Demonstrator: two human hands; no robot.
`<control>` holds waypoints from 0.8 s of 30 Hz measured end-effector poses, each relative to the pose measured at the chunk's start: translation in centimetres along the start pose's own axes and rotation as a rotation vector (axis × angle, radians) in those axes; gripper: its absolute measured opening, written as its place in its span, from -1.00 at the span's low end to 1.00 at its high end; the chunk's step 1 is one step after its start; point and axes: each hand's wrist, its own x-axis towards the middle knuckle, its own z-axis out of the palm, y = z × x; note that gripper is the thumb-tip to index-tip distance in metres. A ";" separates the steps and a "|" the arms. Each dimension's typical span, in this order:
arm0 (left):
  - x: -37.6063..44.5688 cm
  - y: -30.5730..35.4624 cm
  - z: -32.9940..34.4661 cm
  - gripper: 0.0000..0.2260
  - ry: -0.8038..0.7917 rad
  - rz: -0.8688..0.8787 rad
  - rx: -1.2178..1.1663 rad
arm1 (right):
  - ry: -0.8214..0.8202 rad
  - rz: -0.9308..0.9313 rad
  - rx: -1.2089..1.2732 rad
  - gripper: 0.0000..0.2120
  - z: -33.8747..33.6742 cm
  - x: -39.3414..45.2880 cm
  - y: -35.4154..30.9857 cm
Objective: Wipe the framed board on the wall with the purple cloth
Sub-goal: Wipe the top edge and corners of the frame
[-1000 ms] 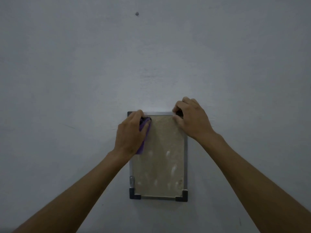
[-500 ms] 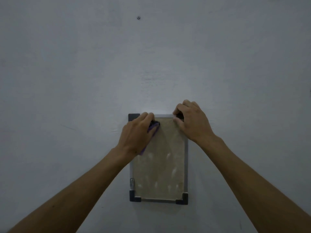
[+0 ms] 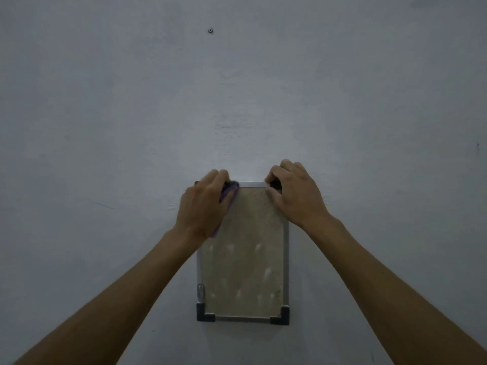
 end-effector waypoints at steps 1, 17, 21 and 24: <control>-0.4 0.3 0.3 -0.86 -0.091 0.125 0.027 | -0.002 -0.001 -0.002 -0.89 0.0 0.0 0.0; -1.3 2.2 1.2 -0.84 -0.049 0.131 0.067 | 0.008 -0.015 -0.006 -0.88 0.1 -0.1 0.2; -1.3 0.7 0.2 -0.81 0.093 -0.198 0.057 | 0.014 -0.002 0.008 -0.89 0.0 -0.1 0.1; -3.1 1.3 0.6 -0.81 0.072 -0.156 0.049 | 0.012 -0.003 0.008 -0.89 -0.1 -0.2 0.1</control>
